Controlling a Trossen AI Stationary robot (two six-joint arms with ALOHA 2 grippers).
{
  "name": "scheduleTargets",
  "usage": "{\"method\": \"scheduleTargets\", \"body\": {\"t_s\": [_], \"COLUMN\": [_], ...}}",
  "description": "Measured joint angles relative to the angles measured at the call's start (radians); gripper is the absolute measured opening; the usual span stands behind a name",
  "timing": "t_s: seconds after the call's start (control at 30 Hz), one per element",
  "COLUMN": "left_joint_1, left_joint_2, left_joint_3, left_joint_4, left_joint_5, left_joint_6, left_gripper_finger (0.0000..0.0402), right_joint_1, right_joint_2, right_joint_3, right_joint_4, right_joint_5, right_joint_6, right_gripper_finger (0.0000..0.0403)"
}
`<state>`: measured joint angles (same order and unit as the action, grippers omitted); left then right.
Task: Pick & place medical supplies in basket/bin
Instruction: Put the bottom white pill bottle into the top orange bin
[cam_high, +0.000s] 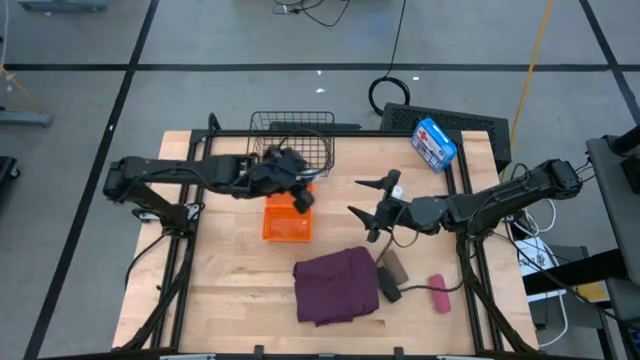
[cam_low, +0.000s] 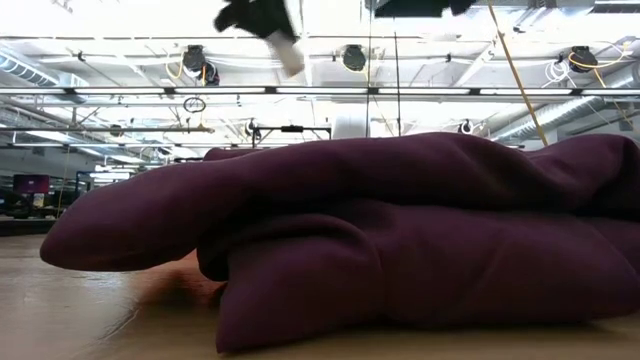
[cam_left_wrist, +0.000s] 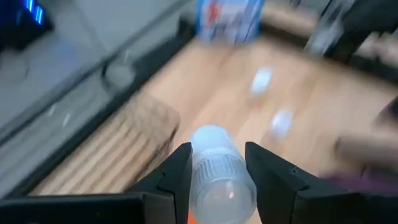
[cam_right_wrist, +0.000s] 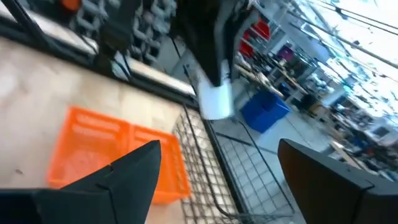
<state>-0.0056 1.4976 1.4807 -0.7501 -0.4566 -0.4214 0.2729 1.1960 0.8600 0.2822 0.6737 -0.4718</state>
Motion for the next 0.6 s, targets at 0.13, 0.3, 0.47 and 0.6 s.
{"method": "scheduleTargets", "body": {"t_s": [0.13,0.3,0.47,0.6], "left_joint_1": [0.022,0.077,0.137,0.185], "left_joint_2": [-0.004,0.031,0.041,0.044], "left_joint_3": [-0.002,-0.041,-0.179,-0.288], "left_joint_4": [-0.255,-0.365,-0.21,-0.128], "left_joint_5": [0.015,0.051,0.192,0.245], "left_joint_6": [-0.09,-0.125,-0.046,-0.045], "left_gripper_finger": [0.0132,0.0132,0.0132,0.0132], "right_joint_1": [0.013,0.01,0.01,0.01], "right_joint_2": [-0.035,-0.079,-0.087,-0.087], "right_joint_3": [0.0,0.0,0.0,0.0], "right_joint_4": [-0.001,0.0,-0.002,-0.003], "right_joint_5": [-0.063,-0.158,-0.151,-0.151], "right_joint_6": [0.063,0.121,0.123,0.122], "right_gripper_finger": [0.0306,0.0293,0.0286,0.0282]}}
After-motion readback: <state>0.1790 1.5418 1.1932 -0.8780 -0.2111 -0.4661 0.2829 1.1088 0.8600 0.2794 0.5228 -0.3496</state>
